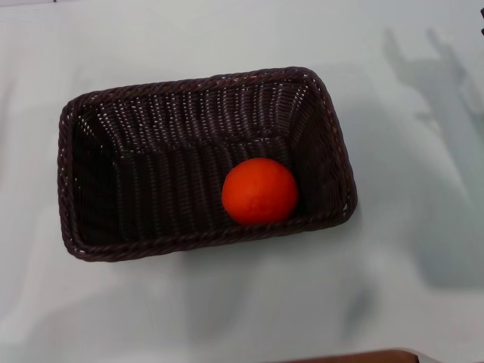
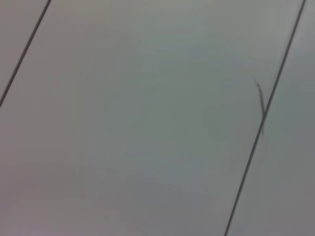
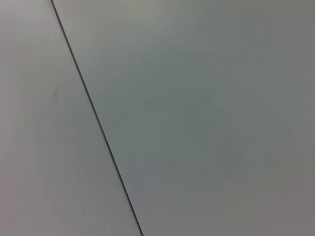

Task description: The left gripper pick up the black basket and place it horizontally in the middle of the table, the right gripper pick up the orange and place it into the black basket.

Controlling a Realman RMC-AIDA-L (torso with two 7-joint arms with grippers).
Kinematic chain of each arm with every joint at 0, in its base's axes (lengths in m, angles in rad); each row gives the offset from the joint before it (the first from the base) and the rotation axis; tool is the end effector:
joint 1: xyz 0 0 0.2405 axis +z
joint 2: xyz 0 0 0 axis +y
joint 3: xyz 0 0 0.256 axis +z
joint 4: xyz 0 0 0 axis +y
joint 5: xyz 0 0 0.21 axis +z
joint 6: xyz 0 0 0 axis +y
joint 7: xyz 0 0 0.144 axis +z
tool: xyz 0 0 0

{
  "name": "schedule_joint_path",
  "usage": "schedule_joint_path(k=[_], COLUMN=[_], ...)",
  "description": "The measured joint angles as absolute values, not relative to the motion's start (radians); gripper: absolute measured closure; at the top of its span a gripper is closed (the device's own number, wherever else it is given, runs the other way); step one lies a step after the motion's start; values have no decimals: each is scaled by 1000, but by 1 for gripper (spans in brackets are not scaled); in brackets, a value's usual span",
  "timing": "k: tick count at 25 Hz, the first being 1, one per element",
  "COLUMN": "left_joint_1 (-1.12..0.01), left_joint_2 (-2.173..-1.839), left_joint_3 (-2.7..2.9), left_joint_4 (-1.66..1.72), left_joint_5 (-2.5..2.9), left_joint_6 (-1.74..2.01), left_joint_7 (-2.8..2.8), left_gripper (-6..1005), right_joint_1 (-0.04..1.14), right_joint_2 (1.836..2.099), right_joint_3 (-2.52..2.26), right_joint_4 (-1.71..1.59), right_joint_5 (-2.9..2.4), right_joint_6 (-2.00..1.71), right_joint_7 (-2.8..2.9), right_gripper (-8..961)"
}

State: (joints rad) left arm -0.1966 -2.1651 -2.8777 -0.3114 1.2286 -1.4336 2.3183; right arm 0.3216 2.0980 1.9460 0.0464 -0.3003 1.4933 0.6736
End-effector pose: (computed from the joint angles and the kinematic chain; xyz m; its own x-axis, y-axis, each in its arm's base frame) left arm -0.3847 0.2397 0.0466 0.4176 -0.1113 0.9018 0.9013 -0.0748 -0.4266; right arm 0.3445 0.2756 0.0162 -0.3483 -0.1374 0.9273 0.9029 0.2165 0.3713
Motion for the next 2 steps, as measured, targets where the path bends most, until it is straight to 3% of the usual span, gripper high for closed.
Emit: schedule_joint_path(k=[2], left_joint_1=[-196], left_joint_2=[-2166], left_joint_3=[-2878], left_joint_4=[-317], left_joint_5=[1229], left_joint_6=[-1437], left_joint_7=[2346], left_gripper=[94], right_joint_1=[324], right_joint_2=[2097], right_joint_3=[1947], right_joint_4=[53], right_joint_5=[-300], right_joint_6=[1493], right_joint_7=[673], right_gripper=[163])
